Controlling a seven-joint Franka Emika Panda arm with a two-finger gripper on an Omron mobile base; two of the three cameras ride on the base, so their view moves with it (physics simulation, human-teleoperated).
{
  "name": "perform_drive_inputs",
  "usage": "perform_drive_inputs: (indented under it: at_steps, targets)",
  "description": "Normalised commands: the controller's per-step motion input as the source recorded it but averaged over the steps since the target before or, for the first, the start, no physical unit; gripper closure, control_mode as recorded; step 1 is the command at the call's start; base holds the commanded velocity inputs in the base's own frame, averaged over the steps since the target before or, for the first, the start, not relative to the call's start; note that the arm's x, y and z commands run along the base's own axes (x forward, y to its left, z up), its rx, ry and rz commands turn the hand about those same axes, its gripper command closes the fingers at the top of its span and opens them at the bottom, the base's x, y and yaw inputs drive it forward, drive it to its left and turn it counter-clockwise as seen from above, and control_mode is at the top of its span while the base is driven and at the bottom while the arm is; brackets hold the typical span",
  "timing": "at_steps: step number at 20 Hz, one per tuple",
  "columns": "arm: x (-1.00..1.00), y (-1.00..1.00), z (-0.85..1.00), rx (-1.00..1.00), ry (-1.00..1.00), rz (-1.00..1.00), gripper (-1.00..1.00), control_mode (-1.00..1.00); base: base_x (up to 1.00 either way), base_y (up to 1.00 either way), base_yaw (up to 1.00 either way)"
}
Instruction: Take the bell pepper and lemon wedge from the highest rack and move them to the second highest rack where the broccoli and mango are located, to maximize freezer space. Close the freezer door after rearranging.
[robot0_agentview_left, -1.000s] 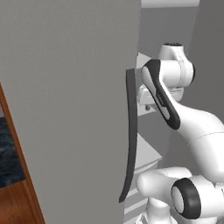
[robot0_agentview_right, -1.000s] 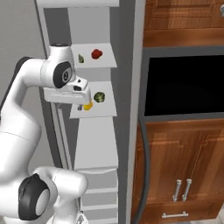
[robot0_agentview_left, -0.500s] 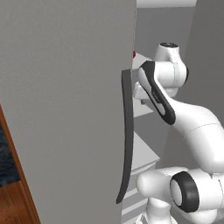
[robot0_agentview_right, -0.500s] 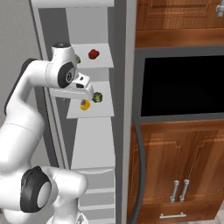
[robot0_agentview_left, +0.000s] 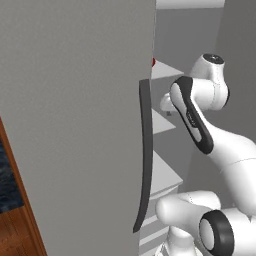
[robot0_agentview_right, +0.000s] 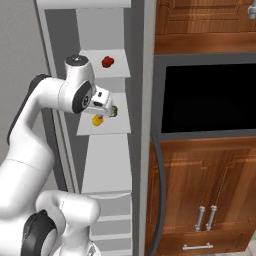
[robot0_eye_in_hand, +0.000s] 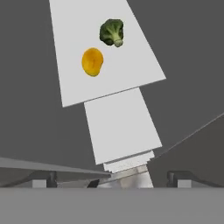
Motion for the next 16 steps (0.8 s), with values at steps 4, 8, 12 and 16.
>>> perform_drive_inputs:
  at_steps: [4, 8, 12, 16]
  targets:
    - [0.34, -0.04, 0.88, 0.00, 0.00, 0.00, -1.00, -1.00, 0.00, 0.00, 0.00]
    - [0.31, 0.00, 0.79, 0.00, -0.11, -0.04, -1.00, -1.00, 0.00, 0.00, 0.00]
    - [0.24, -0.02, 0.66, 0.00, -0.27, -0.09, -1.00, -1.00, 0.00, 0.00, 0.00]
    - [0.37, 0.01, 0.33, 0.00, -0.24, -0.05, -1.00, -1.00, 0.00, 0.00, 0.00]
